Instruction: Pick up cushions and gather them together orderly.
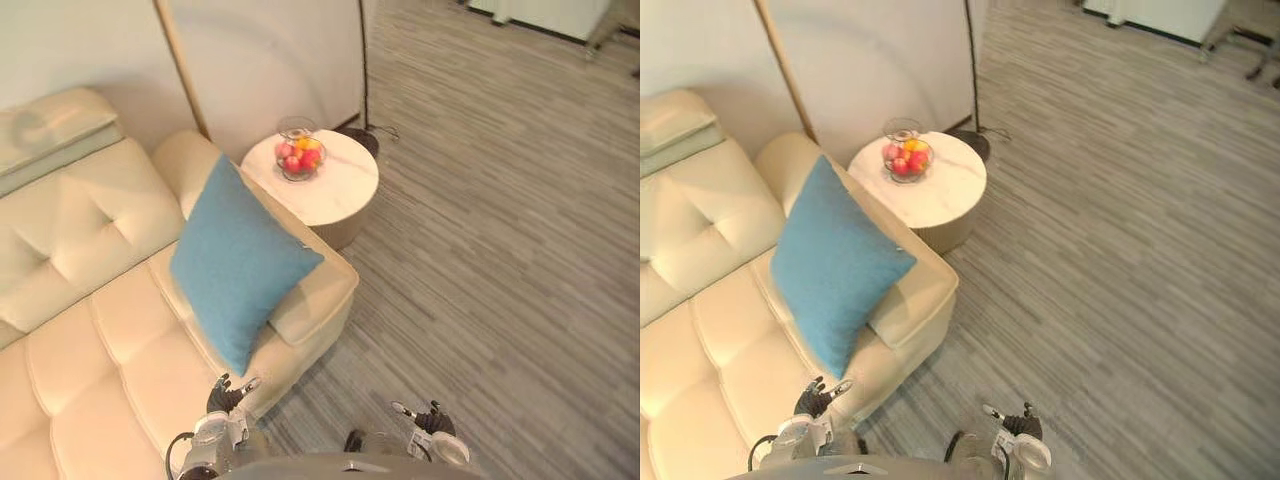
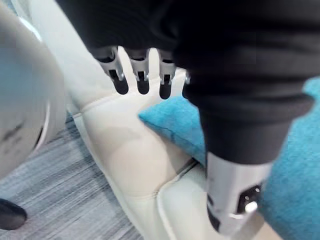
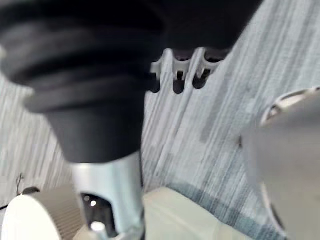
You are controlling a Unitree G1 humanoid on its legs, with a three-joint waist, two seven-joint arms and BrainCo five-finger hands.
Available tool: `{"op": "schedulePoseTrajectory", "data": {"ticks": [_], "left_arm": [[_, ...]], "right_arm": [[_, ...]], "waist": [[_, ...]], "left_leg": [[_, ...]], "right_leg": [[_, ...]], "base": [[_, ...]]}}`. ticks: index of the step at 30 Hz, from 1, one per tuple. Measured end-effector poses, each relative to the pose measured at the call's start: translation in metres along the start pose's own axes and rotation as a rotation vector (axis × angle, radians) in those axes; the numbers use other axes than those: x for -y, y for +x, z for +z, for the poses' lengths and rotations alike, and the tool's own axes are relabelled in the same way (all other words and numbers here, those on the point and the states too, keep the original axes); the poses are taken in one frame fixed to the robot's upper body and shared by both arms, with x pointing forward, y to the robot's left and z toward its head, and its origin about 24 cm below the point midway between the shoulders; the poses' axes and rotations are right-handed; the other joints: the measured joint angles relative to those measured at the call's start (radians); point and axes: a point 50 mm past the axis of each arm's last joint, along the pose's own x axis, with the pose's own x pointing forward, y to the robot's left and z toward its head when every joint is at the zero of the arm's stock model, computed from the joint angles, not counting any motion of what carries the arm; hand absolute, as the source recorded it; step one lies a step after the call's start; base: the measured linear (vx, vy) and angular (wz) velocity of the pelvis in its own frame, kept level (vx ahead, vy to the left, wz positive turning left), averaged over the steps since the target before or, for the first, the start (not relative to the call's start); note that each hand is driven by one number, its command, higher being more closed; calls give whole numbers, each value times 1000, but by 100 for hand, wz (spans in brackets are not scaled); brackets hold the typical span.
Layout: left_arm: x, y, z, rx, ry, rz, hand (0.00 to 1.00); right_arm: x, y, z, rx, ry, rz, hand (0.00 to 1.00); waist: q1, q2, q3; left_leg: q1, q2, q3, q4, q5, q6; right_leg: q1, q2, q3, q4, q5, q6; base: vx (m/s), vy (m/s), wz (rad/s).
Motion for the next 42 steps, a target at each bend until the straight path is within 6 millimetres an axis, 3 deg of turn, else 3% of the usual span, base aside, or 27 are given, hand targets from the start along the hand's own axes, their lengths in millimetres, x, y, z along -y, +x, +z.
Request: {"op": "schedulePoseTrajectory", "data": {"ticks": [1,2,4,5,9,16,19,22,27,35,39,42], "left_arm": [[1,0,0,0,-1,-1,0],[-1,1,2,4,4,2,0],[-2,2,4,11,20,-1,0],[-9,3,7,19,39,12,0],[-22,1,-4,-24,56,43,0],[-30,2,-6,-41,71,60,0],[-36,1,-7,-44,81,74,0],[-46,-3,-16,-67,86,102,0],[-59,-6,-20,-72,69,151,0],[-74,-10,-24,-79,87,176,0],[-84,-18,-38,-117,94,197,0],[-86,-21,-45,-137,93,192,0]], "right_arm": [[0,0,2,8,6,-1,0],[-1,0,2,8,11,-1,0],[-7,-2,-1,-4,21,12,0],[-14,-4,-6,-24,32,25,0],[-14,-5,-15,-57,11,24,0],[-16,-3,-8,-25,-66,39,0],[-22,-2,16,84,-137,50,0],[-27,-7,74,347,-236,65,0],[-21,-25,134,622,-318,35,0],[-13,-39,174,792,-379,48,0],[-17,-43,196,870,-423,69,0],[-31,-49,214,939,-451,110,0]], "waist": [[-4,2,-3],[-6,-4,-7],[-1,-29,-7],[4,-52,-2],[4,-58,-12],[-4,-64,-20],[-2,-71,-18],[-2,-69,-18],[-1,-65,-19],[-3,-69,-25],[1,-73,-27],[6,-74,-27]], "left_leg": [[-14,0,45,-51,59,22],[-4,-19,49,-98,61,20],[16,-47,45,-177,73,25],[27,-68,39,-220,108,30],[121,-109,39,-338,155,34],[142,-148,-12,-514,261,35],[148,-158,-25,-544,283,39],[147,-176,-25,-605,315,32],[144,-192,-49,-611,312,35],[115,-225,-141,-610,314,39],[113,-238,-179,-609,330,58],[112,-245,-204,-604,341,76]], "right_leg": [[5,2,-18,-2,-11,17],[6,-4,-21,-17,-11,24],[5,-5,-25,-54,-3,35],[24,-7,-32,-96,21,38],[108,-4,-17,-180,57,49],[83,9,-18,-217,95,47],[77,15,9,-217,100,47],[47,18,71,-242,117,56],[49,18,136,-279,127,66],[55,16,146,-317,140,84],[72,15,136,-326,156,87],[90,15,117,-338,161,90]], "base": [[163,-15,55],[149,18,52],[96,31,37],[56,22,27],[60,16,10],[-71,0,12],[-91,18,5],[-180,76,-9],[-122,71,-8],[1,51,15],[83,16,22],[96,-8,20]]}}
